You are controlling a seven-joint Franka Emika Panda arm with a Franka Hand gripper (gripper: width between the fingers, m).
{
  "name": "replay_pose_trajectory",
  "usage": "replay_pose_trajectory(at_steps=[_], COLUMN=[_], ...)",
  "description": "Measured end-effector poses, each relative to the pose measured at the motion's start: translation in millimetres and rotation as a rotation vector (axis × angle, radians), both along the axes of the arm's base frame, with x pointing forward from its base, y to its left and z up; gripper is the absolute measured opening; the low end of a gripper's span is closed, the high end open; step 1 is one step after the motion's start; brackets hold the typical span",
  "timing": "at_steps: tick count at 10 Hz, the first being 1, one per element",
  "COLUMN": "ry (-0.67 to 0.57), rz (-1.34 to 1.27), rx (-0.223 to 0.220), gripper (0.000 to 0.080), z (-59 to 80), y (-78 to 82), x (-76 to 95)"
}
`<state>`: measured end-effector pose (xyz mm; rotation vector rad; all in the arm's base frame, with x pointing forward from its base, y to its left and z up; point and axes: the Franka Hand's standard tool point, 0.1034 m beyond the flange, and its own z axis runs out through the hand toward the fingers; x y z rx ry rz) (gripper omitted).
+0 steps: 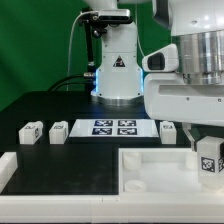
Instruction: Assemble one leg
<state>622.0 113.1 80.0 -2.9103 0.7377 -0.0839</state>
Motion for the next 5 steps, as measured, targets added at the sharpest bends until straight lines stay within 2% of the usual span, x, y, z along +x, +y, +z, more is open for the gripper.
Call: replay_pose_trajectory(at_steps=[4, 5], ry=[0.0, 0.049], rz=[0.0, -0.336], rx=[0.0, 0.034], gripper=[0.0294, 0.0294], z=[0.0, -0.2], y=[0.0, 0.5], x=[0.0, -1.2])
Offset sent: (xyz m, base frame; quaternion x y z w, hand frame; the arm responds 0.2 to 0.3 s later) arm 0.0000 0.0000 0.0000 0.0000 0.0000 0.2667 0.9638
